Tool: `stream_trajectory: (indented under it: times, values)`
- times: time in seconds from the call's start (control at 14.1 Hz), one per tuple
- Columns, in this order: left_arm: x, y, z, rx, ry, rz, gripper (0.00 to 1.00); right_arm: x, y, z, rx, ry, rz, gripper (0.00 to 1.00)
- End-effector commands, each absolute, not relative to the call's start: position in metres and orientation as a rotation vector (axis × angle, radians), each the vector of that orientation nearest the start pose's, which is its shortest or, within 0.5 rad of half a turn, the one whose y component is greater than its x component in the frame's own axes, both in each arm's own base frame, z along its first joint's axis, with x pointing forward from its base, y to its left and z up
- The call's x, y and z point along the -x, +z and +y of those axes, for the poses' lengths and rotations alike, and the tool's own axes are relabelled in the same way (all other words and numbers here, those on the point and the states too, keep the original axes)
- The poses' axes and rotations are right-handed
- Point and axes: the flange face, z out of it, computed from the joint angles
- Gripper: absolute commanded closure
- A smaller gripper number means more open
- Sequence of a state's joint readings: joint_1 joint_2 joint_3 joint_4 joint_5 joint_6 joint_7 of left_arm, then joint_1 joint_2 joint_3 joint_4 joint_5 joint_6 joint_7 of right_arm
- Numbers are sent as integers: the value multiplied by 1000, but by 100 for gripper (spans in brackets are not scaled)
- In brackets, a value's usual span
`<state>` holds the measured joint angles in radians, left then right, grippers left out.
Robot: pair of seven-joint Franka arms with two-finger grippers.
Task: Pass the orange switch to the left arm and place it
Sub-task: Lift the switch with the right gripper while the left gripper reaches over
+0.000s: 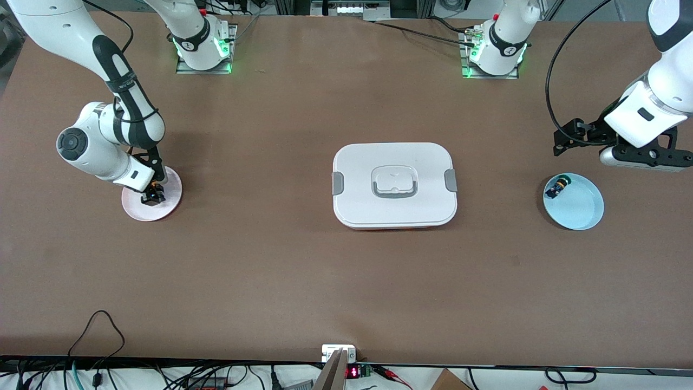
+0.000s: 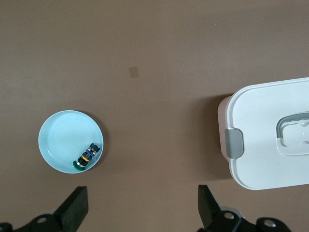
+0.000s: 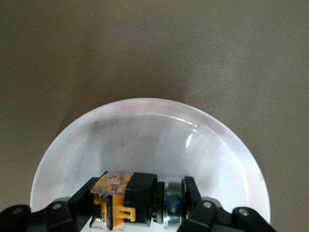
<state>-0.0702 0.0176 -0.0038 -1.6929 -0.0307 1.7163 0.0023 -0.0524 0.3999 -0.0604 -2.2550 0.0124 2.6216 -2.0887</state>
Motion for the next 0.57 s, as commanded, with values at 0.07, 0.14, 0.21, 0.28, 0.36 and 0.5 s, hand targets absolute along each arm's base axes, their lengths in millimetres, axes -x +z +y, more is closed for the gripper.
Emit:
stream_trajectory:
  times: [0.07,0.14,0.21,0.28,0.36,0.5]
  values:
    - [-570,576,-46,3141,-2,113,0,-555,221,-42,-1855,71,2723,100]
    - [-570,575,-46,3141,0,113,0,-561,232,-37,-1919,74,2765,100]
    - [-570,575,-46,3141,0,113,0,-569,248,-31,-1959,89,2807,100]
    - [-570,575,-46,3141,0,113,0,-577,261,-19,-1986,114,2840,100]
    - [-570,575,-46,3141,0,113,0,-581,273,-7,-2047,135,2855,100]
    - [-570,575,-46,3141,0,113,0,-590,298,23,-2186,225,2871,100]
